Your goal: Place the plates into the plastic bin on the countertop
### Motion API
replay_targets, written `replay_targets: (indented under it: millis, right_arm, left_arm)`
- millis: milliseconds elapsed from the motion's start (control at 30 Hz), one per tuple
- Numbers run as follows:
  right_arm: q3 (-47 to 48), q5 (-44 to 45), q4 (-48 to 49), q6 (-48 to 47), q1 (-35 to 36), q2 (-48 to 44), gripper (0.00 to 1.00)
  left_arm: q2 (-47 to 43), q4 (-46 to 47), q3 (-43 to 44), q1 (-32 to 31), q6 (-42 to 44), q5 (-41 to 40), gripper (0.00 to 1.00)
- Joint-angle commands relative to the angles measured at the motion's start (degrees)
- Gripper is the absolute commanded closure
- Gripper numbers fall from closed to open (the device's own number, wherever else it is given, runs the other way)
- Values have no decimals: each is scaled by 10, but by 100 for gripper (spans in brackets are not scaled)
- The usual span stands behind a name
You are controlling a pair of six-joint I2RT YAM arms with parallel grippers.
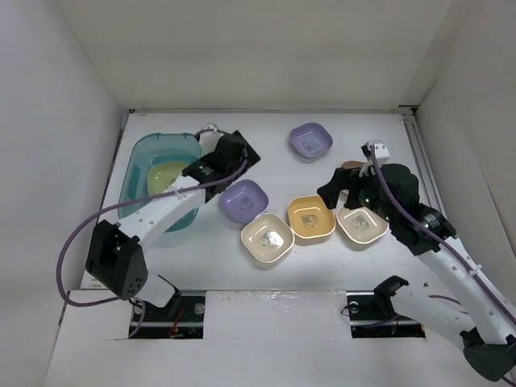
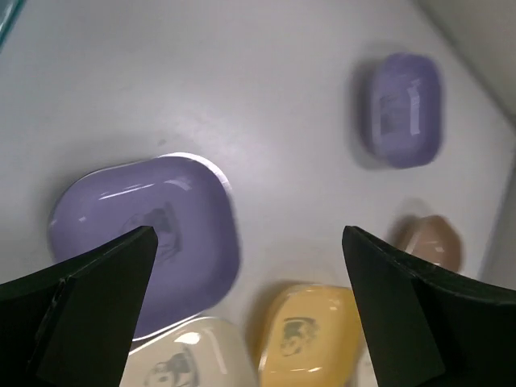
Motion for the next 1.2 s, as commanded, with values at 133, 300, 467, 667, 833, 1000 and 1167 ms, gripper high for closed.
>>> replay_targets:
  millis: [133, 300, 467, 667, 833, 1000, 1167]
  right_arm:
    - [-3, -8, 38, 7, -7, -24, 0]
    - [-10, -20, 43, 7, -7, -24, 0]
    - [-10, -26, 43, 7, -7, -24, 0]
    - [-4, -14, 31, 2, -7, -29, 0]
    - [-10, -20, 37, 2, -7, -24, 0]
    - [-10, -20, 42, 2, -7, -24, 0]
    - [-10, -14, 36, 2, -7, -24, 0]
  left_arm:
    - [-34, -50, -121, -26, -92, -27, 0]
    - [-10, -63, -146, -60, -148, -66, 2]
    - [49, -76, -173, -60, -201, -72, 10]
    - [36, -40, -209, -60, -211, -68, 10]
    - [44, -44, -208, -60, -211, -86, 20]
    - [89, -18, -208, -37, -197, -80, 70]
    - [123, -5, -181, -29, -183, -67, 100]
